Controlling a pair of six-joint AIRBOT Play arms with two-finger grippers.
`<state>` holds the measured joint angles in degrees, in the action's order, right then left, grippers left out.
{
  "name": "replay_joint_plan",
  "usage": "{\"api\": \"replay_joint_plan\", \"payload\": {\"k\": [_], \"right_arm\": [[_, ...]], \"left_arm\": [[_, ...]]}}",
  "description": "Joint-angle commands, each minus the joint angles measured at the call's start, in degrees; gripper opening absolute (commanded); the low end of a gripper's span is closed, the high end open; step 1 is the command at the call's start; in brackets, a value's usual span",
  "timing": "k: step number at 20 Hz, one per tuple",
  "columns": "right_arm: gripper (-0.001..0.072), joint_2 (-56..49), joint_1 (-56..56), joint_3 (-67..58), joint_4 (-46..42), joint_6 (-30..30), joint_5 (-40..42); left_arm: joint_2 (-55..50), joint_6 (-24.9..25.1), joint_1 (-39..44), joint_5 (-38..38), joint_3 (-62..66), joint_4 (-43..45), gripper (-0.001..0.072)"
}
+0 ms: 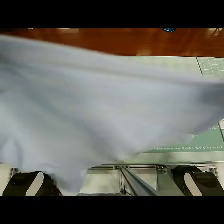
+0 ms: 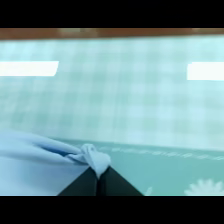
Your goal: Fold the shirts.
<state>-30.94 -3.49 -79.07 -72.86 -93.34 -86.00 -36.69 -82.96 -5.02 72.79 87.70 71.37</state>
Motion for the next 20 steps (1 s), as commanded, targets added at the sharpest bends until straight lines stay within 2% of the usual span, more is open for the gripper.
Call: {"api": "replay_joint_plan", "payload": {"k": [1,4,6,8,12,13,14,15,16,20], "right_arm": [[0.0029,-3.65,0.13,16.22,8.02,2.95,11.32],[0.0029,-14.49,0.13,24.85,7.72,5.38,22.45],[0.0029,-24.72,0.09,25.11,8.31,8.63,31.28],[0.0029,-35.52,0.09,21.75,10.05,8.76,39.08],[0.0030,-54.34,0.09,7.87,20.31,9.16,39.43],[0.0093,-57.51,0.09,4.94,23.10,9.16,38.99],[0.0298,-59.47,0.00,2.84,25.29,8.96,38.64],[0.0410,-60.83,-0.57,0.37,26.95,8.98,36.70],[0.0410,-61.16,-1.73,-1.95,26.99,8.96,33.94],[0.0409,-56.39,-14.51,-8.17,23.87,9.01,17.81]], "left_arm": [[-8.26,3.19,0.42,-3.76,-11.54,-11.91,0.0016],[-21.24,4.46,0.42,-13.20,-17.42,-16.09,0.0016],[-31.34,5.64,0.42,-21.57,-17.07,-21.62,0.0016],[-40.33,8.35,0.39,-27.89,-14.05,-25.14,0.0016],[-51.76,7.69,0.52,-25.99,-5.60,-27.10,0.0016],[-53.00,6.93,0.52,-24.83,-4.59,-28.39,0.0024],[-53.72,5.03,0.50,-23.67,-3.96,-28.55,0.0199],[-53.72,3.41,0.20,-22.34,-3.85,-28.52,0.0506],[-53.46,3.41,-1.07,-19.17,-3.23,-27.61,0.0510],[-51.87,4.42,-14.10,4.17,-0.22,-18.82,0.0509]]}}
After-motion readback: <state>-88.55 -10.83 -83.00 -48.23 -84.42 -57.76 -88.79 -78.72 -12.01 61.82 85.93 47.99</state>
